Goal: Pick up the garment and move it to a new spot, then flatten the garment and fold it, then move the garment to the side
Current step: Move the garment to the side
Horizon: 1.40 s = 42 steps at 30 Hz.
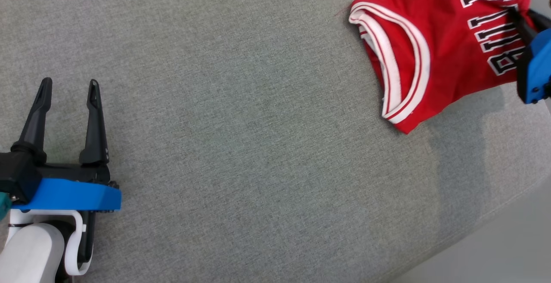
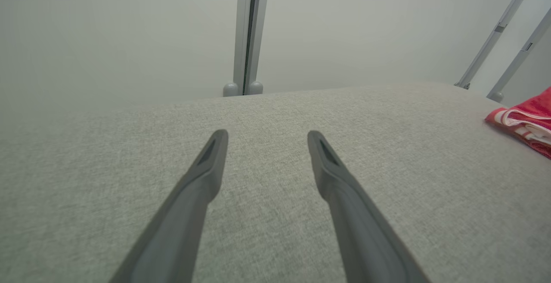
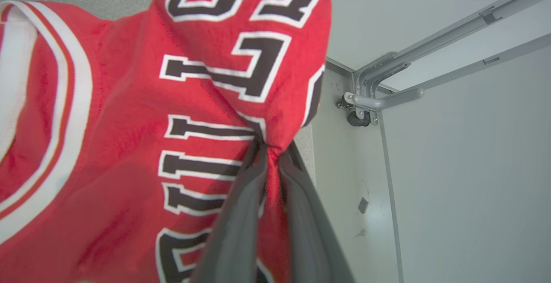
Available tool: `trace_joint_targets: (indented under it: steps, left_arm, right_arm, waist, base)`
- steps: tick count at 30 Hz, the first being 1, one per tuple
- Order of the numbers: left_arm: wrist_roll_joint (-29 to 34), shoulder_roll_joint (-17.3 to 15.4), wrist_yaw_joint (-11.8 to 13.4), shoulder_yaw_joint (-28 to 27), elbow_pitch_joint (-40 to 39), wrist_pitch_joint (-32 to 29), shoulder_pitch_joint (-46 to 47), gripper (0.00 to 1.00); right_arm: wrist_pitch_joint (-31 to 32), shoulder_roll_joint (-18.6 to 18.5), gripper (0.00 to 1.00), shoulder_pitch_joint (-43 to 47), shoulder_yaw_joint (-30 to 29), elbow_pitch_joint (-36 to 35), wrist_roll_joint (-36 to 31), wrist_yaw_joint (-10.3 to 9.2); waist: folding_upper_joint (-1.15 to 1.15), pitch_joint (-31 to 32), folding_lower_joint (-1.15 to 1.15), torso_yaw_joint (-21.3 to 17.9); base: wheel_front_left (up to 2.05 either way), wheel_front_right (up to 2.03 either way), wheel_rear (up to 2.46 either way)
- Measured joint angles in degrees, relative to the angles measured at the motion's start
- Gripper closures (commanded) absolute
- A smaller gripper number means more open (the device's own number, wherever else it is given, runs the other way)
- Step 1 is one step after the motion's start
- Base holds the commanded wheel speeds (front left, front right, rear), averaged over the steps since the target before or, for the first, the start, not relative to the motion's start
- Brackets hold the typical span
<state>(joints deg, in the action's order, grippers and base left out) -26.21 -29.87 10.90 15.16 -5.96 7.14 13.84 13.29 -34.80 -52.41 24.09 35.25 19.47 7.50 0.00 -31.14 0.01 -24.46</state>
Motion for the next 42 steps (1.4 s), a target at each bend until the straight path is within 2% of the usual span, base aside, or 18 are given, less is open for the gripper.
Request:
trace_joint_targets:
  steps: [9,10,11,12,19,25,27,32,42]
  left_arm:
    - [0.11,-1.02,0.73,-0.08,-1.93,-1.49,-0.82,0.00]
    - [0.10,-1.00,0.75,0.01,-1.97,-1.52,-0.83,0.00]
    - [0.08,-0.98,0.76,0.10,-1.97,-1.52,-0.85,0.00]
    - [0.05,-0.93,0.76,0.19,-1.93,-1.53,-0.85,0.00]
    - [-0.82,1.15,0.74,0.80,0.42,0.32,-1.57,0.00]
    - [-2.52,4.11,0.18,1.80,4.69,3.97,-4.02,0.00]
    - [-2.89,5.28,-0.41,2.43,6.27,4.91,-4.66,0.00]
    - [-3.12,7.79,-1.85,4.14,10.34,6.33,-5.84,0.00]
    - [-4.43,11.77,-2.22,4.90,15.50,7.58,-11.80,0.00]
  right_arm:
    - [-6.99,-1.16,1.00,-2.27,0.19,5.30,-1.93,0.00]
    - [-7.51,-1.15,0.90,-2.31,0.20,5.88,-1.91,0.00]
    - [-8.14,-1.14,0.38,-2.42,0.13,6.42,-1.86,0.00]
    - [-8.93,-1.11,0.00,-2.56,-0.01,6.89,-1.86,0.00]
    - [-13.95,-0.71,0.00,-2.42,0.22,8.46,-2.09,0.00]
    - [-18.58,3.01,0.00,2.15,-1.56,5.78,3.20,0.00]
    - [-20.17,4.42,0.00,5.69,-1.90,3.19,6.14,0.00]
    - [-23.52,6.02,0.00,16.28,-3.67,-3.86,8.48,-0.01]
    - [-24.40,17.06,0.00,38.86,-15.52,-13.91,2.01,-0.01]
  waist:
    - [0.00,0.30,0.00,0.97]
    - [0.00,0.43,0.00,1.19]
    - [0.00,0.54,-0.01,1.39]
    - [0.00,0.72,0.00,1.66]
    - [0.00,4.33,-0.01,4.17]
    - [0.00,11.53,-0.02,7.78]
    - [0.00,14.45,-0.03,9.50]
    - [0.00,21.03,-0.03,14.00]
    - [0.00,29.33,-0.03,18.99]
  base:
    - [0.00,0.00,0.00]
    - [0.00,0.00,0.00]
    - [0.00,0.00,0.00]
    - [0.00,0.00,0.00]
    - [0.00,0.00,0.00]
    - [0.00,0.00,0.00]
    - [0.00,0.00,0.00]
    - [0.00,0.00,0.00]
    - [0.00,0.00,0.00]
